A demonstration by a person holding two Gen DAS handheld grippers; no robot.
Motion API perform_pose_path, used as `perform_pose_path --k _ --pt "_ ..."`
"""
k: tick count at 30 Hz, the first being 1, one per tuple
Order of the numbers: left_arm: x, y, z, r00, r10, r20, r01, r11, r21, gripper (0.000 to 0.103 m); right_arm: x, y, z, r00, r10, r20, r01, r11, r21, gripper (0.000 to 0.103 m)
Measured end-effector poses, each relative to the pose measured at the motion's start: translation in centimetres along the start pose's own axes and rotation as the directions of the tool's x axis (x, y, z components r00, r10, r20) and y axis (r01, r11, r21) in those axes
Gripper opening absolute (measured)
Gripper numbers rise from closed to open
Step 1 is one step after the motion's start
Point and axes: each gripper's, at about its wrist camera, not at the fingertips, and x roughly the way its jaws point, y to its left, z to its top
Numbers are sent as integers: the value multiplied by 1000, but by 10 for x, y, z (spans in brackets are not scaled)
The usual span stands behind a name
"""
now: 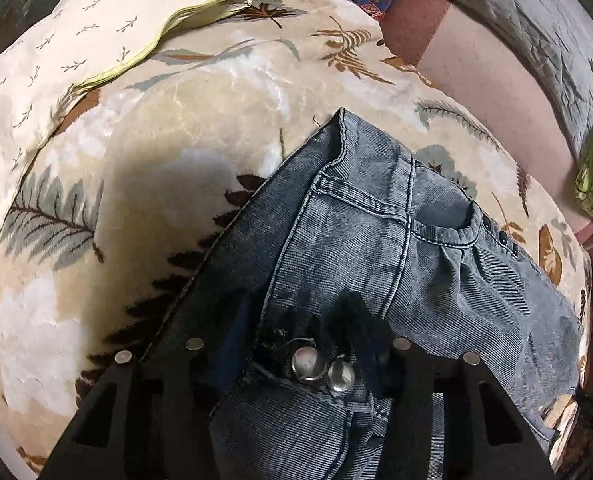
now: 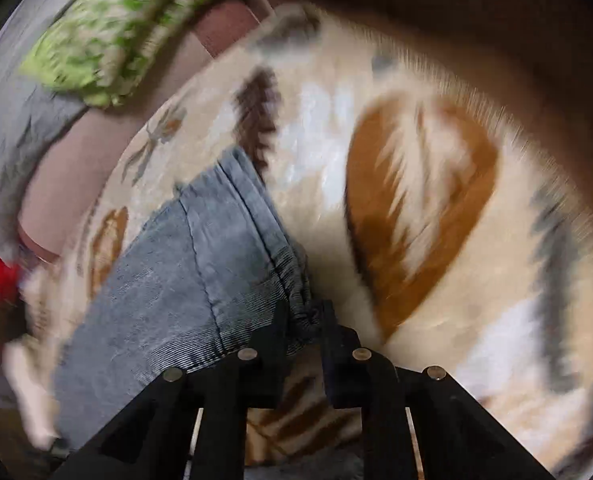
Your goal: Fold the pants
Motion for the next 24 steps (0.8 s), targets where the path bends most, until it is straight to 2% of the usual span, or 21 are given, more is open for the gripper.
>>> perform_pose_path --k 1,3,4,6,7,8,10,13,15,17,21,24 --pt "0 0 1 1000 0 -2 1 1000 3 50 -10 5 -2 1000 -15 17 15 999 -33 15" --pt "1 -1 3 1000 1 -7 -1 1000 11 50 -21 14 -8 994 -92 52 97 988 -121 15" --pt "1 -2 4 1000 4 -10 -4 1000 16 50 -11 18 -13 990 -135 31 139 976 -169 18" --pt "-3 -3 5 1000 4 -8 -4 1000 19 50 23 12 -22 977 -191 -91 169 963 -208 40" --pt "-5 -4 7 1000 0 -4 0 1000 23 50 28 7 -23 983 -169 -78 152 971 -184 44" --pt "-10 -4 10 1000 -8 8 8 999 31 50 20 5 -21 988 -147 -46 137 977 -162 52" --pt "-21 -5 22 999 -29 45 27 999 45 50 1 5 -12 997 -77 -5 76 989 -127 61" --pt "-30 -3 47 994 -83 74 82 996 20 55 -19 11 8 998 -15 57 21 993 -119 67" --pt "-29 -3 67 989 -111 96 112 994 -2 62 -21 17 25 997 55 62 -48 992 -114 68" --pt "-21 -7 82 986 -141 89 143 990 -9 64 -10 22 41 995 96 36 -91 990 -110 68" --pt "14 -22 106 981 -195 12 195 981 -3 64 18 35 61 989 151 -12 -151 984 -98 68" --pt "40 -29 115 986 -163 -28 163 987 -7 64 27 41 62 986 164 -24 -165 981 -98 68"
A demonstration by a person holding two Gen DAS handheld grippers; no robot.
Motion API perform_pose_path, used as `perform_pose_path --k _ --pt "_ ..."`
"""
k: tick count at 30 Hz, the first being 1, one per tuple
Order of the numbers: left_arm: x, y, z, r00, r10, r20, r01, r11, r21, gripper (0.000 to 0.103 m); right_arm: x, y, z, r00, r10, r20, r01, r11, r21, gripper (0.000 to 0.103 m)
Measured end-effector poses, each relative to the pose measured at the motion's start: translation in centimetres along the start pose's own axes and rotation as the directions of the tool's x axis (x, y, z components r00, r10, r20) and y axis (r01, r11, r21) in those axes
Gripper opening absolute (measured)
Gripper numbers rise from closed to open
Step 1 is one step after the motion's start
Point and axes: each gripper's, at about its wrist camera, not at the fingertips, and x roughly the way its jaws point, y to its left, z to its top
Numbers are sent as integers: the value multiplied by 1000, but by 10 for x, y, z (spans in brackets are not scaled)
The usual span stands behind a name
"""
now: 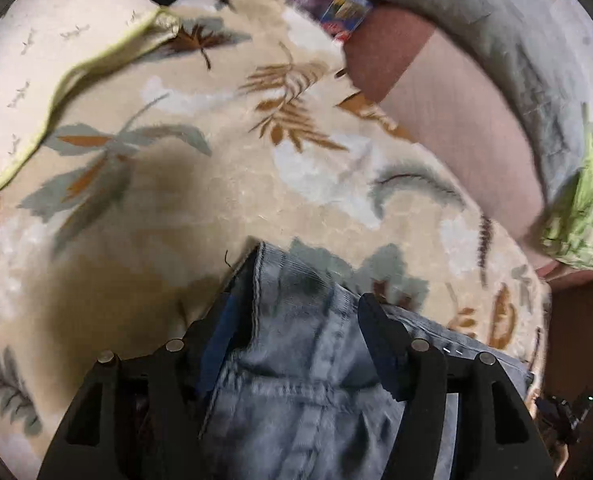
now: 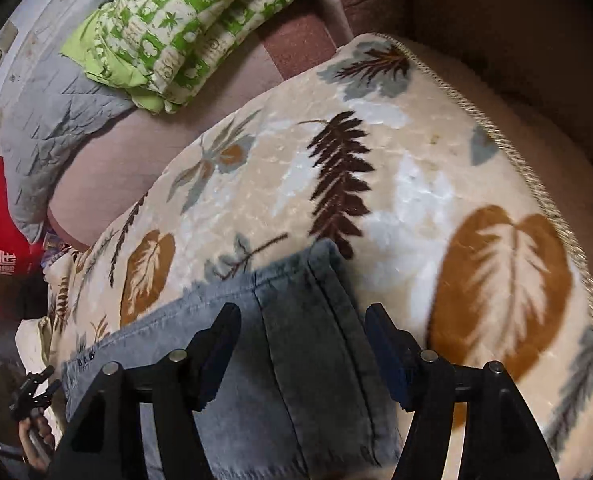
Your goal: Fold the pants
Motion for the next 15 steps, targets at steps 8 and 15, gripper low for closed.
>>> perform_pose_path --k 8,15 --pt "16 -3 9 999 -30 27 30 1000 1 64 23 -4 12 1000 3 -18 -3 1000 2 68" --pt "26 -3 12 999 21 33 -21 1000 3 29 45 2 24 999 -7 -34 6 1000 -17 68"
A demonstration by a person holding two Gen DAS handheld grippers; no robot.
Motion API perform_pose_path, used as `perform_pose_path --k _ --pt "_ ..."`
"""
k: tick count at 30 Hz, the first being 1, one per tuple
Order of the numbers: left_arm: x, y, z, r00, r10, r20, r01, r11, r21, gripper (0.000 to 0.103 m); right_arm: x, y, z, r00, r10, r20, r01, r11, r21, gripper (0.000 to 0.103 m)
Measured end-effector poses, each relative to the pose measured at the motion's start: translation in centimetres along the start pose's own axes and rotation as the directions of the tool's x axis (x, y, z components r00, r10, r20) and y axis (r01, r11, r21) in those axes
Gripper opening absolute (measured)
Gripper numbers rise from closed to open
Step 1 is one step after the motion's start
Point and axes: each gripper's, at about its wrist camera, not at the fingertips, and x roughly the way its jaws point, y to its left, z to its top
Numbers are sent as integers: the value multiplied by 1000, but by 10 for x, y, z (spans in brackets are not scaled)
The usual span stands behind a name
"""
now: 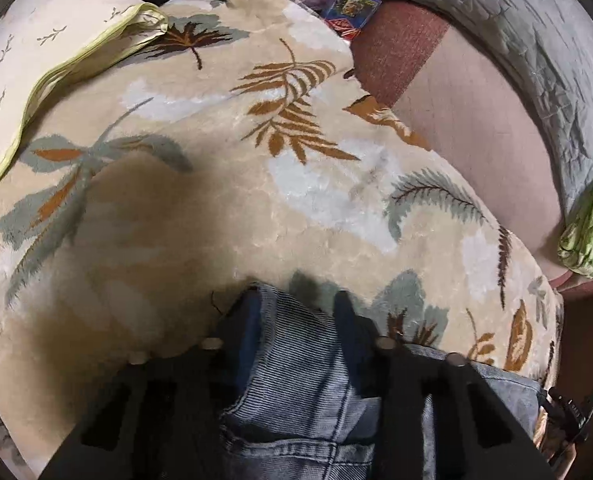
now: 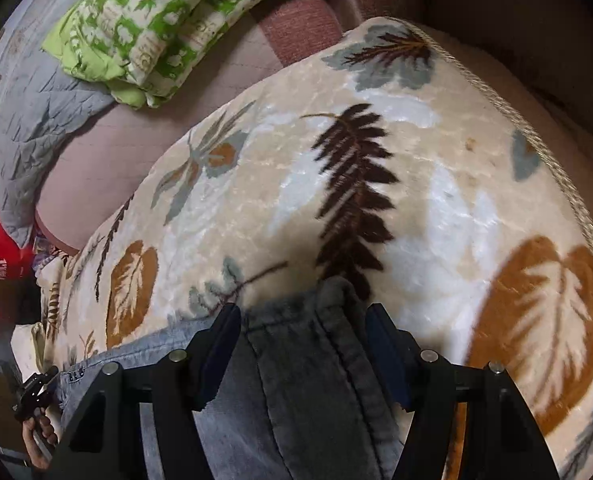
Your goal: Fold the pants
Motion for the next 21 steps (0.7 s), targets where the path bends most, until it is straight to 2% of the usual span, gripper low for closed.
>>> perform_pose_path --k 1,2,3,4,5,14,21 --pt "1 1 0 1000 11 -1 -11 1000 1 19 6 4 1 1000 -28 -7 27 999 -29 66" --pt "3 1 1 1000 24 -4 -24 1000 2 14 12 7 1 998 -65 -24 64 997 -50 50" --pt "4 1 2 999 41 -8 -41 999 4 5 15 9 2 993 -118 -17 117 991 -68 40" --pt "5 2 3 999 46 -14 -45 999 2 4 14 9 3 990 -140 -2 140 988 -72 24" --pt "5 3 3 999 39 -17 -39 999 -3 3 13 8 3 991 -136 2 136 989 -64 17" --pt "-22 6 8 998 -65 18 66 996 -54 2 -20 19 2 991 -110 80 118 988 -100 15" --pt "-57 7 1 985 -158 65 162 985 -62 2 -46 29 -1 990 -63 128 75 993 -92 15"
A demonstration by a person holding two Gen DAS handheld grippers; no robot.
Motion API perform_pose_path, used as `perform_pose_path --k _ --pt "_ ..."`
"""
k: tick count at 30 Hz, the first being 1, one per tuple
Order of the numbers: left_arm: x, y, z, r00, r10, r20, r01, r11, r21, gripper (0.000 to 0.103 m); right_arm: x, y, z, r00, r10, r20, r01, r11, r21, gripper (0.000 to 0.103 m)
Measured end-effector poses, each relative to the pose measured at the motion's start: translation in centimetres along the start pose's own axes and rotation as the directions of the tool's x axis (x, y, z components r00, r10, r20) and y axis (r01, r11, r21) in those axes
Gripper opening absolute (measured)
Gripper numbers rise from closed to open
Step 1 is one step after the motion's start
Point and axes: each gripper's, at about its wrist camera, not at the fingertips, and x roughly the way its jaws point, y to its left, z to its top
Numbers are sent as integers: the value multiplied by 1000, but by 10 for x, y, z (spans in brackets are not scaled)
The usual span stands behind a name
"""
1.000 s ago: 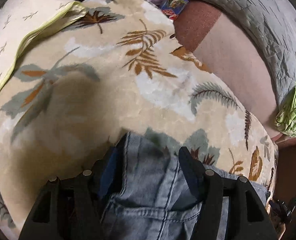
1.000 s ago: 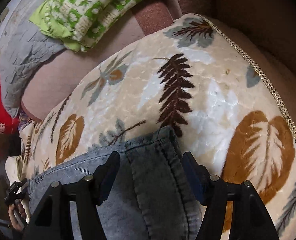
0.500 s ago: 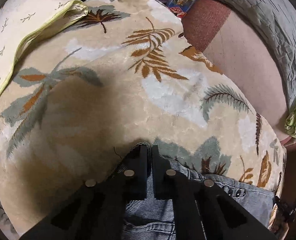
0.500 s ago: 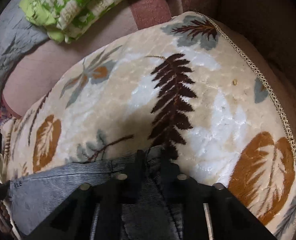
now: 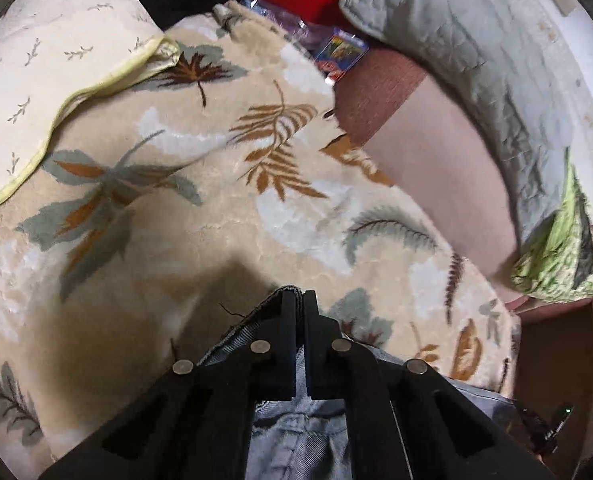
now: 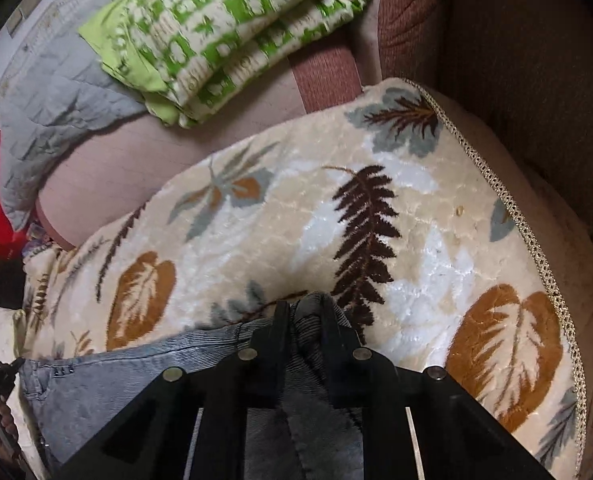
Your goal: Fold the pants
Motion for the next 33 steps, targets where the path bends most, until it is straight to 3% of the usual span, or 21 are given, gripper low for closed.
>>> perform_pose_path --k 5,11,17,21,24,25,26,27,28,31,33 --pt "-40 -8 -13 997 -74 34 74 997 15 2 -32 2 -3 998 44 46 -44 999 4 15" --pt "-131 -2 -52 977 -182 113 175 982 66 2 -114 -2 -25 981 131 146 -131 991 -5 15" --pt "-207 48 -126 966 -227 124 215 972 99 3 -193 -39 -102 959 203 200 -205 979 -11 15" --pt "-212 97 -175 981 -194 21 191 977 97 3 -202 -79 -194 969 215 121 -219 975 24 15" --pt "-200 120 -197 996 -68 -58 74 991 112 3 -175 -103 -250 979 195 -55 -193 980 47 19" --pt "-198 126 -200 998 -11 -68 19 994 112 7 -166 -112 -268 979 176 -107 -170 984 60 21" --pt "-199 130 -203 997 43 -62 -36 993 109 13 -161 -117 -277 978 158 -140 -151 987 63 32" --pt "-201 129 -201 995 90 -47 -84 990 109 33 -160 -123 -283 978 133 -163 -123 990 72 42" --pt "-205 124 -200 994 106 -26 -102 988 113 47 -167 -127 -284 983 123 -139 -112 990 89 59" --pt "-214 89 -198 996 81 38 -86 980 182 53 -190 -126 -270 988 148 -33 -144 984 109 62" --pt "-209 58 -204 998 43 49 -54 969 242 60 -198 -121 -252 987 158 13 -158 979 130 71"
